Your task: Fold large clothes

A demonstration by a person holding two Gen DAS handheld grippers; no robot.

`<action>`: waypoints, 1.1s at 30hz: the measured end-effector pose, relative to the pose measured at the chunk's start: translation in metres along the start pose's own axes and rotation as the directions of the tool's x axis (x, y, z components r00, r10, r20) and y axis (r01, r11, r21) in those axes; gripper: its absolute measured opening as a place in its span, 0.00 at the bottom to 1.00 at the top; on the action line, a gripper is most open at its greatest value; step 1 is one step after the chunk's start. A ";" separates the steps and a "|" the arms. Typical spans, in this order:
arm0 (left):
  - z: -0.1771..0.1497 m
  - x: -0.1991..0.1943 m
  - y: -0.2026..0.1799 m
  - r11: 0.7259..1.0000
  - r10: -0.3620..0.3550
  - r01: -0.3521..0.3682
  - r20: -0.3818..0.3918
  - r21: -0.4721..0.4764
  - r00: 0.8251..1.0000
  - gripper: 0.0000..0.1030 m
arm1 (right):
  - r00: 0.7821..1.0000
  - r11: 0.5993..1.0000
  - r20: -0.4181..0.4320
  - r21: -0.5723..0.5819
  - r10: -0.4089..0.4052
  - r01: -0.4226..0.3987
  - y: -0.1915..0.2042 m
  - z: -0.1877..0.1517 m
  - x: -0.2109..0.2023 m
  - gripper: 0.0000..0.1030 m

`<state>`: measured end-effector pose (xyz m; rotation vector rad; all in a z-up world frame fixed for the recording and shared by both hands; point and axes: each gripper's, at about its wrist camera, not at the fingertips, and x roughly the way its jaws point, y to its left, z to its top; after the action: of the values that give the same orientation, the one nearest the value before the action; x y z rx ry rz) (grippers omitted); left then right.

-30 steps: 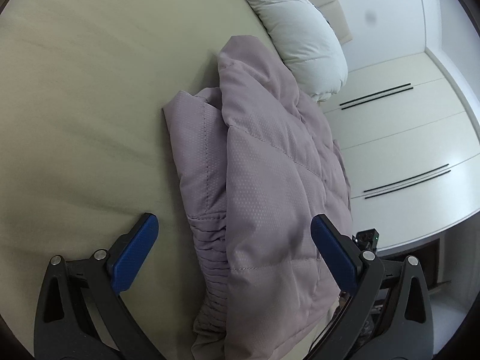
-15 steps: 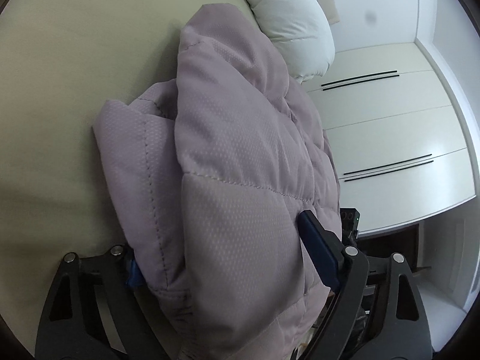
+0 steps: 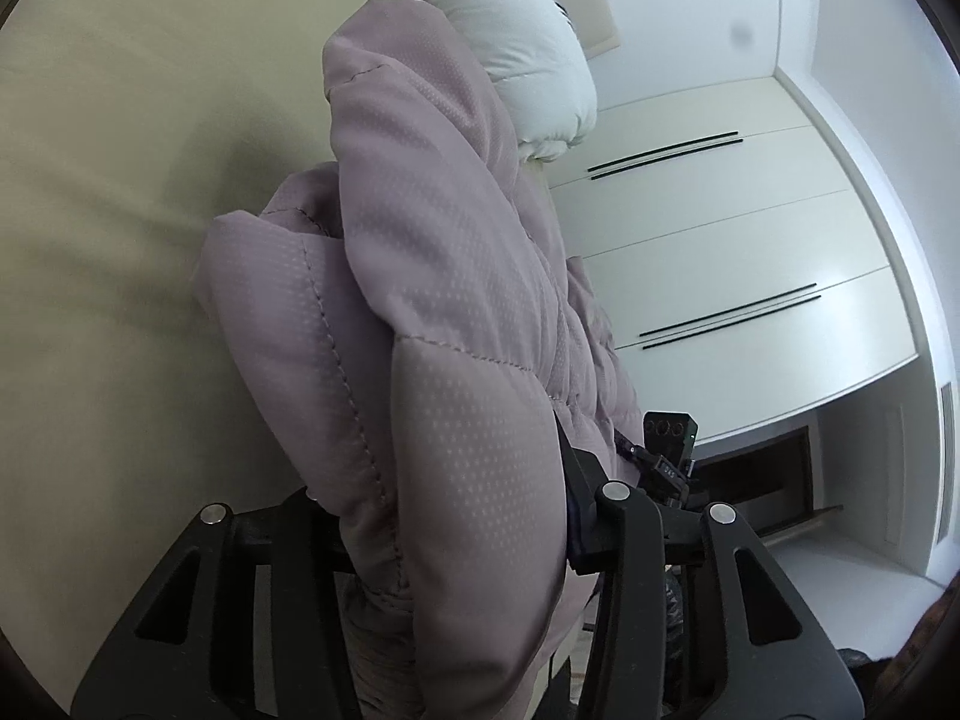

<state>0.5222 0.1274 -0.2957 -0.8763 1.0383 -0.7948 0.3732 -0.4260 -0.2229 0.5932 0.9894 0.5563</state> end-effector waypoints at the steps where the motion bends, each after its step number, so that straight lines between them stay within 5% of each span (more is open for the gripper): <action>1: -0.009 -0.007 -0.004 1.000 -0.002 0.002 0.004 0.005 1.000 0.41 | 1.000 1.000 0.006 -0.008 0.011 -0.011 0.009 -0.010 -0.005 0.49; 8: -0.087 -0.073 -0.001 1.000 -0.016 0.016 0.032 -0.007 0.999 0.41 | 0.997 0.997 0.021 -0.022 0.075 -0.075 0.060 -0.095 -0.036 0.48; 13: -0.111 -0.064 0.056 0.993 0.019 -0.017 0.013 -0.114 1.000 0.48 | 0.998 0.993 0.017 0.100 0.065 -0.066 0.026 -0.148 -0.035 0.51; 21: -0.098 -0.042 0.074 0.990 0.016 -0.011 0.035 -0.140 0.999 0.57 | 0.996 0.976 0.070 0.206 0.053 -0.067 -0.005 -0.161 -0.019 0.62; 25: -0.119 -0.064 0.057 0.989 0.078 -0.068 0.074 -0.127 0.994 0.60 | 0.997 0.969 0.071 0.248 -0.005 -0.013 0.001 -0.163 -0.032 0.68; 29: -0.130 -0.091 0.023 0.980 0.197 -0.188 0.150 -0.071 0.969 0.62 | 0.978 0.963 0.125 0.232 -0.169 0.137 0.015 -0.173 -0.068 0.73; 33: -0.145 -0.121 -0.034 0.923 0.345 -0.379 0.293 0.065 0.892 0.68 | 0.915 0.935 0.206 0.158 -0.347 0.319 0.051 -0.182 -0.104 0.80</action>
<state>0.3442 0.1859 -0.2560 -0.6401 0.8606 -0.3987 0.1584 -0.4222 -0.2023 0.5668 0.8813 0.1188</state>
